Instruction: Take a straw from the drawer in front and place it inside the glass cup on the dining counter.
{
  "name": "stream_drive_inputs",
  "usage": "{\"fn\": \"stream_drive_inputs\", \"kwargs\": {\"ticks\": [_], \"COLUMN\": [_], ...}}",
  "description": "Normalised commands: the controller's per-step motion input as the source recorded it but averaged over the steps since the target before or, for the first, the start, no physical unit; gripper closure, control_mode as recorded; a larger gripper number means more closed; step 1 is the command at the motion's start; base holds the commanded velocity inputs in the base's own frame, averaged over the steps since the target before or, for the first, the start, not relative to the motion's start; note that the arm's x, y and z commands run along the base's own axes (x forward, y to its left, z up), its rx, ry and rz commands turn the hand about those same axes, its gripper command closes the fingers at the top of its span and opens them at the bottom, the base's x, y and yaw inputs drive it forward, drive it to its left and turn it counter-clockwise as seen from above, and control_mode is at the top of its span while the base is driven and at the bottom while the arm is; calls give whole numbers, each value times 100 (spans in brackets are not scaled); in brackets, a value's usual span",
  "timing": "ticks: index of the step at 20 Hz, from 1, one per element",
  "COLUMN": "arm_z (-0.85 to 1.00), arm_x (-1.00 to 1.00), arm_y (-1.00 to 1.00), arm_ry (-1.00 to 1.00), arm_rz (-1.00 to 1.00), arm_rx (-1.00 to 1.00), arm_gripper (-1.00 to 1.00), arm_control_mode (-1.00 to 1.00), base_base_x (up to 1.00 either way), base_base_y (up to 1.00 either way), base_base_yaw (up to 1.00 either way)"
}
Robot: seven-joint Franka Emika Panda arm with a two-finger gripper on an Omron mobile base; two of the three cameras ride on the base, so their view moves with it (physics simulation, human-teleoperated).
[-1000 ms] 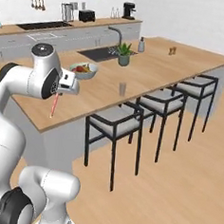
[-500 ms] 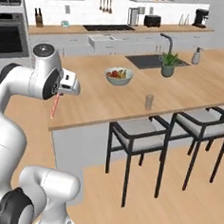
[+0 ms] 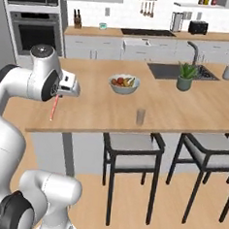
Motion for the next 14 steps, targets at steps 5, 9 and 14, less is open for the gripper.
{"fn": "stream_drive_inputs", "kwargs": {"ticks": [5,9,14], "arm_z": [0,0,0], "arm_x": [0,0,0], "arm_y": [0,0,0], "arm_ry": [0,0,0], "arm_rz": [0,0,0], "arm_rx": [0,0,0], "arm_gripper": [100,100,100], "arm_control_mode": [100,100,100], "base_base_x": [15,2,17], "base_base_y": [-100,-100,-87], "base_base_yaw": [39,31,19]}}
